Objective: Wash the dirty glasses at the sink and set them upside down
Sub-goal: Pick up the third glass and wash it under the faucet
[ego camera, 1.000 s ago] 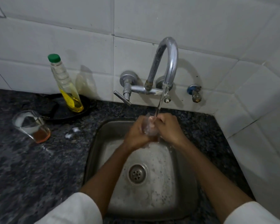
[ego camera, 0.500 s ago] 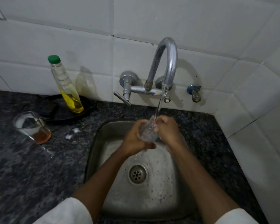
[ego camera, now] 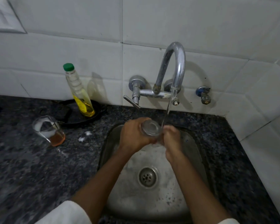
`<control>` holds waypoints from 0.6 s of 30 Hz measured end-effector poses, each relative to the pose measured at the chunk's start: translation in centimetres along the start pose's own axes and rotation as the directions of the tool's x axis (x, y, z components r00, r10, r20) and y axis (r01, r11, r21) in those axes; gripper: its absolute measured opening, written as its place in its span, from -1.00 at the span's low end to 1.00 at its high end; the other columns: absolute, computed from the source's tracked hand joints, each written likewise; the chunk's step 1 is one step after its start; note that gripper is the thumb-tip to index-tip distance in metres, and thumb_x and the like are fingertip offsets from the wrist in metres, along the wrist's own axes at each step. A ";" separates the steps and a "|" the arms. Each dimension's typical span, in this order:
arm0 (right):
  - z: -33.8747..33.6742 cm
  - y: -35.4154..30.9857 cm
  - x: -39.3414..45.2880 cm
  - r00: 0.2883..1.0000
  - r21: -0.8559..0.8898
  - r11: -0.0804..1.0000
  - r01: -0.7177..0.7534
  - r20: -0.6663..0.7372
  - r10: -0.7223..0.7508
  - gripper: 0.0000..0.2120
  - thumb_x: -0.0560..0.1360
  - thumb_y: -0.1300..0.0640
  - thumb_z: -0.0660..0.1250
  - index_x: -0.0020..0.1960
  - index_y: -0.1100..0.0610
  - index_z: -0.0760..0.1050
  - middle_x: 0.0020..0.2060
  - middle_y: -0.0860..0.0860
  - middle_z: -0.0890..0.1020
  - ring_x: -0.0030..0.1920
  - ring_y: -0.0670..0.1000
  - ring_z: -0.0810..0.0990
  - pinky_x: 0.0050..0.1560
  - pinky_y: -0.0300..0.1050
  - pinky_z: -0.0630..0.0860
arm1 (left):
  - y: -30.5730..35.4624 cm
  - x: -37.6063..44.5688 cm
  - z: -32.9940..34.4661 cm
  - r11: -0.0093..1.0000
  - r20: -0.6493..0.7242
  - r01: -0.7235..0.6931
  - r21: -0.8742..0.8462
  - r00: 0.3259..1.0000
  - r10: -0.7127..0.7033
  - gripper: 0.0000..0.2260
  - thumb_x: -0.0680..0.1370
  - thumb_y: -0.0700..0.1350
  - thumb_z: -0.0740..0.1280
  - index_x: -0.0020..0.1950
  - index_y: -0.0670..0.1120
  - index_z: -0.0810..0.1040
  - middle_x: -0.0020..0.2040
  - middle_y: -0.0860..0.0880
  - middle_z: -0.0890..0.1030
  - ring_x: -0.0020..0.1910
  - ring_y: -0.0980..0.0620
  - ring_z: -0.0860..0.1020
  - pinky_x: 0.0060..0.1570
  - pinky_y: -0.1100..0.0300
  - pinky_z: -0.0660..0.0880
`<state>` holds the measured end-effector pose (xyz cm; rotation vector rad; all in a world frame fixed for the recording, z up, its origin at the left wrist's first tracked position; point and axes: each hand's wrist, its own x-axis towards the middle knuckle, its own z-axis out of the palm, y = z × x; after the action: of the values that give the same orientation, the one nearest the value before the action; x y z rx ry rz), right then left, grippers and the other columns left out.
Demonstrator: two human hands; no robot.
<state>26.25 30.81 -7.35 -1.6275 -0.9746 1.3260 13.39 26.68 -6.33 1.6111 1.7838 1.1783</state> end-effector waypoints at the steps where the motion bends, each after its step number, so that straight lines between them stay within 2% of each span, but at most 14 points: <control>1: 0.6 -1.1 -0.2 0.996 -0.021 0.998 0.066 0.062 -0.064 -0.81 0.51 0.31 0.20 -0.19 0.11 0.51 -0.28 0.08 0.58 -0.29 0.04 0.51 -0.32 -0.14 0.41 | -0.9 -0.3 -0.5 0.998 -0.042 0.039 -0.047 0.998 -0.041 -0.53 0.08 0.16 0.56 -0.03 0.17 0.65 -0.11 0.12 0.72 -0.09 0.17 0.67 -0.02 0.09 0.62; 3: 2.1 -3.5 -0.8 0.961 -0.166 0.961 0.221 0.202 -0.187 -0.85 0.53 0.24 0.22 -0.15 0.12 0.53 -0.29 0.04 0.59 -0.30 0.00 0.53 -0.31 -0.12 0.45 | -2.2 -1.0 -1.7 0.991 -0.120 0.091 -0.094 0.988 -0.102 -0.54 0.07 0.09 0.59 -0.05 0.23 0.64 -0.16 0.20 0.69 -0.13 0.34 0.63 -0.04 0.21 0.60; 4: 3.2 -4.4 -0.9 0.929 -0.288 0.894 0.343 0.244 -0.278 -0.87 0.55 0.18 0.23 -0.13 0.13 0.53 -0.27 0.04 0.61 -0.27 0.02 0.57 -0.27 -0.09 0.49 | -2.8 -1.3 -2.3 0.989 -0.147 0.112 -0.095 0.981 -0.125 -0.52 0.08 0.06 0.60 -0.02 0.19 0.66 -0.16 0.20 0.69 -0.13 0.37 0.62 -0.05 0.25 0.59; 6: 5.4 -5.9 -1.1 0.834 -0.561 0.626 0.542 0.267 -0.482 -0.77 0.55 -0.01 0.27 -0.05 0.17 0.51 -0.18 0.07 0.62 -0.16 0.10 0.61 -0.21 -0.05 0.51 | -3.8 -1.8 -3.5 0.986 -0.175 0.135 -0.095 0.973 -0.150 -0.47 0.09 0.03 0.62 0.05 0.10 0.69 -0.12 0.17 0.72 -0.11 0.35 0.63 -0.04 0.26 0.59; 8: 7.7 -7.3 -1.4 0.760 -0.757 0.359 0.545 0.265 -0.594 -0.52 0.48 -0.23 0.30 0.10 0.19 0.51 -0.07 0.12 0.63 -0.04 0.17 0.62 -0.14 -0.04 0.50 | -4.5 -2.1 -4.6 0.987 -0.173 0.131 -0.088 0.974 -0.145 -0.46 0.09 0.03 0.62 0.07 0.08 0.69 -0.09 0.13 0.73 -0.09 0.29 0.65 -0.03 0.24 0.61; 10: 9.3 -8.0 -1.4 0.739 -0.821 0.253 0.513 0.272 -0.616 -0.45 0.48 -0.27 0.26 0.18 0.17 0.52 -0.05 0.13 0.66 -0.02 0.19 0.63 -0.07 0.02 0.57 | -4.9 -2.4 -5.7 0.988 -0.182 0.122 -0.092 0.974 -0.137 -0.49 0.10 0.02 0.62 0.03 0.10 0.68 -0.10 0.14 0.72 -0.11 0.29 0.66 -0.04 0.24 0.61; 11: 9.9 -8.1 -1.1 0.754 -0.825 0.267 0.497 0.259 -0.604 -0.50 0.52 -0.24 0.21 0.14 0.17 0.55 -0.08 0.13 0.66 -0.05 0.19 0.64 -0.08 0.03 0.57 | -5.0 -2.5 -6.1 0.988 -0.190 0.113 -0.104 0.973 -0.131 -0.50 0.10 -0.01 0.63 0.02 0.11 0.68 -0.12 0.15 0.72 -0.12 0.30 0.65 -0.05 0.24 0.61; 12: 10.2 -8.1 -0.8 0.782 -0.800 0.355 0.483 0.212 -0.587 -0.54 0.56 -0.19 0.15 0.06 0.17 0.58 -0.12 0.14 0.67 -0.09 0.18 0.64 -0.10 0.02 0.57 | -5.0 -2.6 -6.5 0.987 -0.195 0.105 -0.123 0.972 -0.128 -0.52 0.10 -0.04 0.64 0.00 0.12 0.68 -0.12 0.15 0.72 -0.12 0.30 0.66 -0.05 0.22 0.62; 14: 10.3 -7.9 -0.2 0.871 -0.649 0.628 0.430 0.114 -0.478 -0.54 0.59 -0.13 0.11 -0.11 0.20 0.59 -0.19 0.15 0.67 -0.16 0.18 0.64 -0.15 0.03 0.58 | -5.1 -2.7 -7.2 0.982 -0.196 0.091 -0.163 0.973 -0.122 -0.54 0.10 -0.05 0.64 -0.06 0.21 0.65 -0.14 0.17 0.72 -0.13 0.28 0.66 -0.06 0.18 0.63; 15: 10.2 -7.8 0.0 0.901 -0.567 0.721 0.399 0.098 -0.423 -0.55 0.58 -0.12 0.13 -0.17 0.21 0.58 -0.23 0.16 0.67 -0.21 0.17 0.65 -0.17 0.03 0.59 | -5.1 -2.7 -7.4 0.981 -0.193 0.084 -0.176 0.974 -0.119 -0.54 0.09 -0.04 0.63 -0.08 0.24 0.62 -0.15 0.17 0.72 -0.14 0.28 0.67 -0.06 0.17 0.63; 17: 9.6 -7.9 -0.2 0.938 -0.406 0.846 0.345 0.131 -0.320 -0.62 0.57 -0.09 0.20 -0.19 0.18 0.55 -0.25 0.16 0.67 -0.29 0.12 0.65 -0.24 -0.01 0.62 | -5.3 -2.6 -7.8 0.977 -0.178 0.077 -0.197 0.977 -0.113 -0.54 0.08 -0.04 0.63 -0.09 0.24 0.62 -0.16 0.17 0.71 -0.14 0.26 0.67 -0.06 0.17 0.63; 18: 9.0 -7.8 -0.7 0.950 -0.338 0.891 0.303 0.182 -0.254 -0.69 0.57 -0.06 0.22 -0.13 0.16 0.55 -0.22 0.14 0.67 -0.29 0.07 0.64 -0.28 -0.07 0.59 | -5.4 -2.5 -7.9 0.976 -0.168 0.078 -0.202 0.979 -0.113 -0.54 0.08 -0.04 0.64 -0.08 0.21 0.64 -0.16 0.16 0.72 -0.14 0.26 0.67 -0.06 0.18 0.63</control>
<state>16.74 34.12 -1.08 -1.5980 -1.5488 1.1115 4.50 22.33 -7.13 1.3295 1.7694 1.4406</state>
